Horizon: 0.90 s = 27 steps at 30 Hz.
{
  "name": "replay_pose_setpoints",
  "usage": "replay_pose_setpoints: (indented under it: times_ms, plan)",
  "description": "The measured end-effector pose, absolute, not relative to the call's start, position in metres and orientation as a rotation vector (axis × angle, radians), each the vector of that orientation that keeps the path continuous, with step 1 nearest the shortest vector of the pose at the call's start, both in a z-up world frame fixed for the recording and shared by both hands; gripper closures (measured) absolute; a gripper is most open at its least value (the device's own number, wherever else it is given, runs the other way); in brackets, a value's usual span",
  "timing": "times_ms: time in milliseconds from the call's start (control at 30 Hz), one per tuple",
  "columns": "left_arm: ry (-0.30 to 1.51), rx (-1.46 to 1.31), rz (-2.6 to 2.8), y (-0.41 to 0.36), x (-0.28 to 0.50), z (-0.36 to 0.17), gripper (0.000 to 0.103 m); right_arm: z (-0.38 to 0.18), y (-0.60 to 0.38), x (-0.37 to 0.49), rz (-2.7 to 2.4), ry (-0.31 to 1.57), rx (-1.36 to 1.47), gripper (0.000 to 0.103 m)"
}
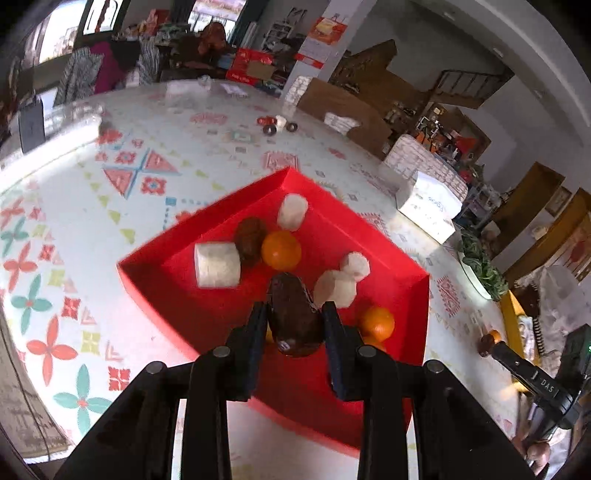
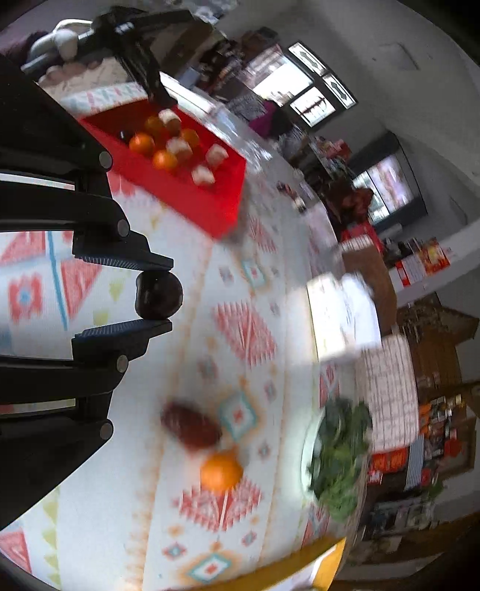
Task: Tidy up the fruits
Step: 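Move the date and dark fruit into the red tray and open both tools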
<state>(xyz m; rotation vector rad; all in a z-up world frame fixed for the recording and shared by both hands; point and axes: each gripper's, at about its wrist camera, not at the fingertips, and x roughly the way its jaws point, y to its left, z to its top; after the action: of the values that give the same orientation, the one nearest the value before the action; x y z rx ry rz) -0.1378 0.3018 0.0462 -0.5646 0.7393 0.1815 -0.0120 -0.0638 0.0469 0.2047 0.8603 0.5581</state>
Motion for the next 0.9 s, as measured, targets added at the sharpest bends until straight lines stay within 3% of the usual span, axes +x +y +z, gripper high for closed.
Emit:
replay_pose_setpoints:
  times_ms: [367, 467, 567, 900]
  plan:
    - [0.771, -0.566, 0.104, 0.295, -0.132, 0.028, 0.074, 0.061, 0.056, -0.039, 0.733, 0.88, 0.06, 0.074]
    - [0.762, -0.568, 0.092, 0.295, -0.131, 0.028, 0.068, 0.062, 0.081, -0.04, 0.768, 0.888, 0.039, 0.074]
    - [0.749, -0.592, 0.086, 0.299, -0.135, 0.029, 0.054, 0.061, 0.101, -0.036, 0.784, 0.901, 0.025, 0.074]
    - [0.652, -0.671, 0.106, 0.33, -0.163, 0.045, 0.046, 0.044, 0.15, -0.009, 0.746, 0.954, -0.04, 0.073]
